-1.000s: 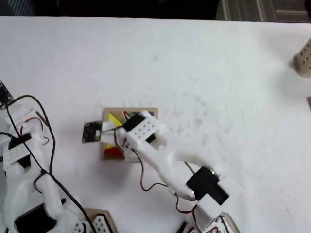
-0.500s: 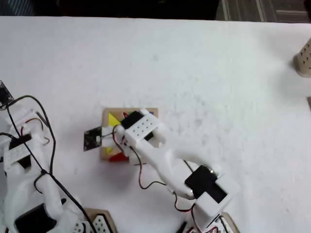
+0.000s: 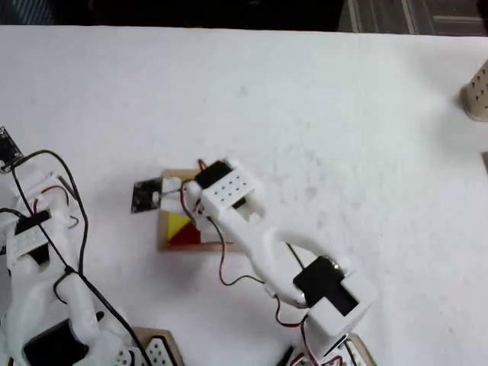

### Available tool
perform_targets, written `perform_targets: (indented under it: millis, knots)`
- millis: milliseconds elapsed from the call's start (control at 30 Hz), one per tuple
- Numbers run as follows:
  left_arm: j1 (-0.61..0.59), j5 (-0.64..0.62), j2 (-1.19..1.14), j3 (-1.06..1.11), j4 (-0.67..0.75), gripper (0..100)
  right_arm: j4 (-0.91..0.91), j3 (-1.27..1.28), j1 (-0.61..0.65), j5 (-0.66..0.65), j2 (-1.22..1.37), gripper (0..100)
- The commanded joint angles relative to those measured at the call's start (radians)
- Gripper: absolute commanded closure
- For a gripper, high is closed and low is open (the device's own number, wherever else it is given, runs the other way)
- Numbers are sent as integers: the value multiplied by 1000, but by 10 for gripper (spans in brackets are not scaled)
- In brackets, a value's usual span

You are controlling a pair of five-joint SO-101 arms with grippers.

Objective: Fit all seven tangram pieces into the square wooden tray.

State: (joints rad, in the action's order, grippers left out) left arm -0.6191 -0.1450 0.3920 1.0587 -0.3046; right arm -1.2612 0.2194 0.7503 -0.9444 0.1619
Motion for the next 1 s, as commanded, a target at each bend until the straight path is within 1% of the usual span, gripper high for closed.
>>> perform_targets:
  millis: [0,67,200,300,400,433,500,633,667,767,833,967]
  knots:
    - [21,3,-2,-5,25,976,-45,-77,-21,14,-19,783]
    - [22,3,-2,-5,26,976,-81,-101,-19,28,-19,783]
    - [38,3,-2,-5,26,976,-170,-201,-44,132,-21,786]
    - [39,3,-1,-5,26,976,-219,-273,-108,265,-21,786]
    - [50,0,5,-5,21,976,-220,-281,-182,399,-21,788]
    - [59,-2,7,-3,21,976,-220,-279,-203,437,-21,798]
    - [79,-2,7,-3,21,976,-220,-278,-243,491,-21,848]
    - [133,-2,8,-5,-12,977,-222,-273,-292,514,-10,974]
    - [148,0,8,-5,-18,977,-217,-250,-298,514,-10,988]
    - [188,3,8,-5,-40,977,-182,-147,-308,525,-31,983]
    - [206,5,8,-9,-57,977,-159,-86,-312,566,-74,981]
    - [245,6,8,-5,-55,978,-76,72,-367,612,-251,981]
